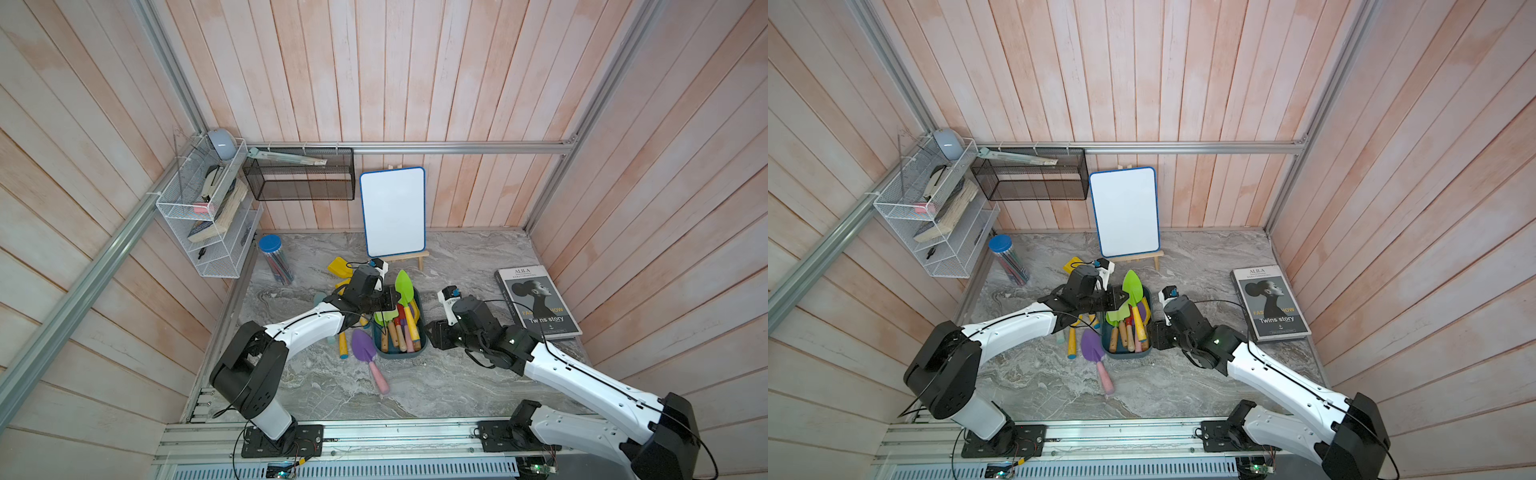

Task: Put the shovel into the storage box
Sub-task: Place the shovel in the storage box.

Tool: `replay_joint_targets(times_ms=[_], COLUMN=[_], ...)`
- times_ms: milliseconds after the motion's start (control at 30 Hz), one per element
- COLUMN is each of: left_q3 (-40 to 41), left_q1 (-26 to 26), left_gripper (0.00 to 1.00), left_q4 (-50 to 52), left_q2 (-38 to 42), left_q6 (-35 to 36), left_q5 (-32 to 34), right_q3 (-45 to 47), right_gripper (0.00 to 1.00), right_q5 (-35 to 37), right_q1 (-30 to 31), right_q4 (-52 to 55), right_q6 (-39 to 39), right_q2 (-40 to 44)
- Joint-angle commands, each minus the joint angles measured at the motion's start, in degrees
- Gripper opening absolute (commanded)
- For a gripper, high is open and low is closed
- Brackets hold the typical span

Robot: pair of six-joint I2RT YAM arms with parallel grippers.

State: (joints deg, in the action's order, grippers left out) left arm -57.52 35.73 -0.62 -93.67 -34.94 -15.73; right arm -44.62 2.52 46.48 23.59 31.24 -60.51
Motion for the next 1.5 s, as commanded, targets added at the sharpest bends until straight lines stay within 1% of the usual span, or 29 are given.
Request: replay_joint_targets(times_ms=[0,533,1467], left_q3=[0.6,0.0,-3.1], left_q1=[-0.5,-0.7,-1.0], left_gripper=[0.0,0.0,0.0], left_q4=[0.0,1.7,2.1], left_q2=[-1.4,-5.2,-12.1], left_q6=[1.9,3.7,4.1], left_q5=[0.9,-0.3,-5.7], right_q3=[0.0,0.4,0.8], right_gripper=[0.57,0.57,0.57], right_q5=[0.7,0.7,0.8], right_q1=[0.4,0.3,0.3], right_q4=[-0.2,-0.3,-0.2], right_q6=[0.1,0.2,0.2], right_q2=[0.5,0.3,0.3])
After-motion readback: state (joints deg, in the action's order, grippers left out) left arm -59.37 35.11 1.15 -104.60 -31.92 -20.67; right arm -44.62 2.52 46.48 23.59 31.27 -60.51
